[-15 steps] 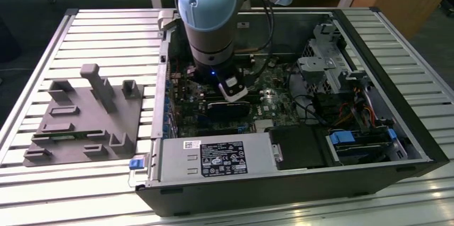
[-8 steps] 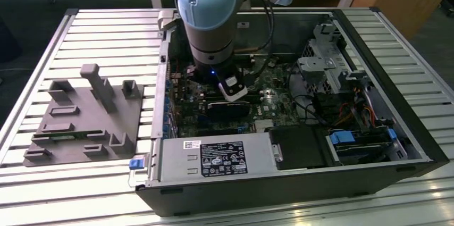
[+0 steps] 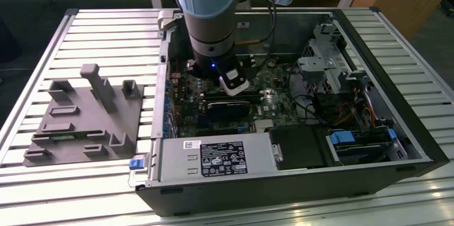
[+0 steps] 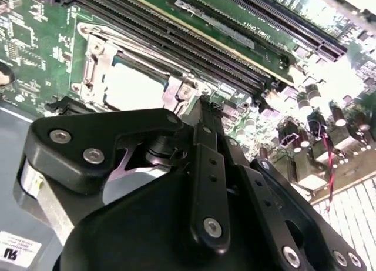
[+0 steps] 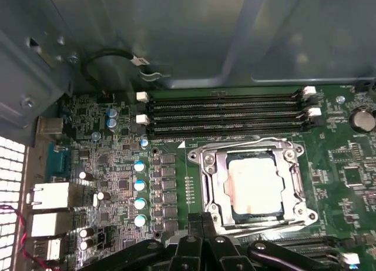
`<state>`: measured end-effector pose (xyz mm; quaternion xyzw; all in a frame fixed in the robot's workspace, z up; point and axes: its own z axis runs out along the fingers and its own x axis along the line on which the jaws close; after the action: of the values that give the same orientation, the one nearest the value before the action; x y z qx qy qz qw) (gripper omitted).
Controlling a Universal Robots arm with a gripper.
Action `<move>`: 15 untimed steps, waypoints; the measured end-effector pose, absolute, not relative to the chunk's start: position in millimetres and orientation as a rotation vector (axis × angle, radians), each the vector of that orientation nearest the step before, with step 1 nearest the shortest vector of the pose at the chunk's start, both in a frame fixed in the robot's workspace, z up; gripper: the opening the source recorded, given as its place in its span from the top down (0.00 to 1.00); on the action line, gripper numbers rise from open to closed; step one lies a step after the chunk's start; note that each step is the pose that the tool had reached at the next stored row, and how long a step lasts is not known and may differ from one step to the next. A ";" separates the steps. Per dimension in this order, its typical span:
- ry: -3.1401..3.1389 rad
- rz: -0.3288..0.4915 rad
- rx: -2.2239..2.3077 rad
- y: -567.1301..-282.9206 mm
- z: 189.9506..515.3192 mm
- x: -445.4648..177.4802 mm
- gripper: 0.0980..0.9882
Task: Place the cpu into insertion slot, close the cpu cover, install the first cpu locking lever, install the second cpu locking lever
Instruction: 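Install the second cpu locking lever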
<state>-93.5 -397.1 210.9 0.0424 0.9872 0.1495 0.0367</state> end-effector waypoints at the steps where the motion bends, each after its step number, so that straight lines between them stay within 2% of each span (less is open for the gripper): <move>1: 3.032 0.452 0.130 -397.0 212.1 -93.1 0.99; 7: 3.041 0.368 0.128 -397.1 213.6 -87.6 0.99; 15: 3.045 0.316 0.134 -395.8 213.6 -67.9 0.99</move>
<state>-67.9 -395.8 213.6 0.0436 0.9930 0.1030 0.0389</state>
